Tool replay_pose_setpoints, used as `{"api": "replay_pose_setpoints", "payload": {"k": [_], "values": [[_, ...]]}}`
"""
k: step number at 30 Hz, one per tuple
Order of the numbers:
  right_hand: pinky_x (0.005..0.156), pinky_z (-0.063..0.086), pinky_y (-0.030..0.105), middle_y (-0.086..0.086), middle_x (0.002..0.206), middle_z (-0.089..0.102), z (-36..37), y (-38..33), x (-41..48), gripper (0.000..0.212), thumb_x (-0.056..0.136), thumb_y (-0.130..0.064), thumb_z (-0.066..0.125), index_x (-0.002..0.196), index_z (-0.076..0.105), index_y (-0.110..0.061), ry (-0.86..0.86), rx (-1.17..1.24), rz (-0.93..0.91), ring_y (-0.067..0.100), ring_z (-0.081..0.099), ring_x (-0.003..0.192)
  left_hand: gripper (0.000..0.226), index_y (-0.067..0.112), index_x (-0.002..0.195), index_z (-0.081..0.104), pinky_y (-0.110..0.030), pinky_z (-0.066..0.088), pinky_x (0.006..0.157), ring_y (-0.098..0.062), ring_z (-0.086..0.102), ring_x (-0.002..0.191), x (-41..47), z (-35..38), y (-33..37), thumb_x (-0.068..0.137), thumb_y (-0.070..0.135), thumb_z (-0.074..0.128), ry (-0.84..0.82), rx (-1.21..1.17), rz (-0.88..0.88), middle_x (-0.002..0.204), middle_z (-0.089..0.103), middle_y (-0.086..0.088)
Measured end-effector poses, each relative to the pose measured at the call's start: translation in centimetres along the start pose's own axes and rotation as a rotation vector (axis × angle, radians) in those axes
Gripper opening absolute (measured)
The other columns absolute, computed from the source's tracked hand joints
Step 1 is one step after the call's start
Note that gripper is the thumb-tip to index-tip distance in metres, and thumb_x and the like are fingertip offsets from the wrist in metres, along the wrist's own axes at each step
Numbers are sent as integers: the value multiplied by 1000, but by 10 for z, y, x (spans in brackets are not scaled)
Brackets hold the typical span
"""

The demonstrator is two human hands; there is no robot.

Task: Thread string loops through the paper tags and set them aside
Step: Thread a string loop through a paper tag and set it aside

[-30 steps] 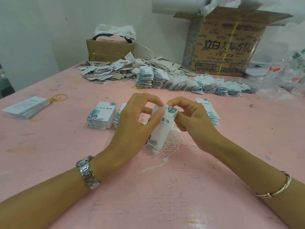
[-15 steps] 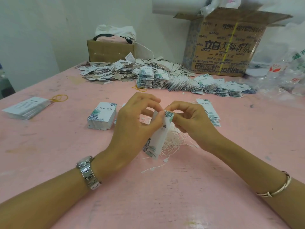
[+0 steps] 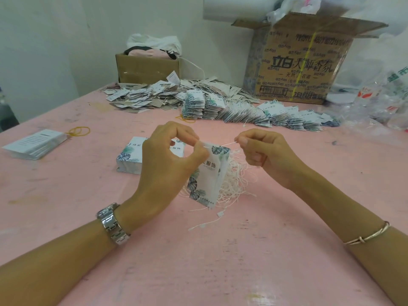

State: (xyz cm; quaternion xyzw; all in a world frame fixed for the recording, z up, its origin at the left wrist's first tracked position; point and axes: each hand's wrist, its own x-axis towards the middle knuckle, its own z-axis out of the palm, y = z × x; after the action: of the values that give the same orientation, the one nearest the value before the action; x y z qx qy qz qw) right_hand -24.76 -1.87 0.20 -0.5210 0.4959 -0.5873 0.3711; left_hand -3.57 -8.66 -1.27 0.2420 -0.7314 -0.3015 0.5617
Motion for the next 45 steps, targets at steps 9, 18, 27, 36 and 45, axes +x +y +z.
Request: {"api": "replay_pose_setpoints", "payload": {"k": [9,18,27,36,45], "values": [[48,39,15,-2,63,56,-10,6,8,9,83,-10,63,89,67,-4,173,168,115,7,44,48,15,23,74,62,-22,38,73,-2,64,85,-2,2,0,72,38,62,-44,-68,-40,83,73,21],[56,46,17,-5,62,54,-12,7,8,22,70,-22,71,87,70,-9,176,89,135,8,47,52,9,28,74,61,-15,40,70,-1,63,77,0,0,1,73,37,62,-6,-117,-47,79,72,17],[52,47,13,0,67,61,-17,9,11,13,81,-18,71,84,65,-6,302,222,137,6,54,53,13,25,79,60,-21,47,71,-8,64,78,2,0,-3,77,37,63,30,-157,-60,79,71,11],[56,48,12,-2,69,65,-8,-4,5,27,80,-27,67,95,70,-4,152,194,51,4,56,58,6,23,93,63,-33,52,79,-11,66,86,1,3,-5,95,18,63,-94,-183,4,87,71,10],[71,54,19,8,83,74,12,-12,-7,29,81,-7,64,108,67,0,-54,66,-80,13,67,71,11,28,101,71,-40,54,85,-17,69,92,-2,6,-2,90,24,69,-170,-177,-18,93,75,11]]}}
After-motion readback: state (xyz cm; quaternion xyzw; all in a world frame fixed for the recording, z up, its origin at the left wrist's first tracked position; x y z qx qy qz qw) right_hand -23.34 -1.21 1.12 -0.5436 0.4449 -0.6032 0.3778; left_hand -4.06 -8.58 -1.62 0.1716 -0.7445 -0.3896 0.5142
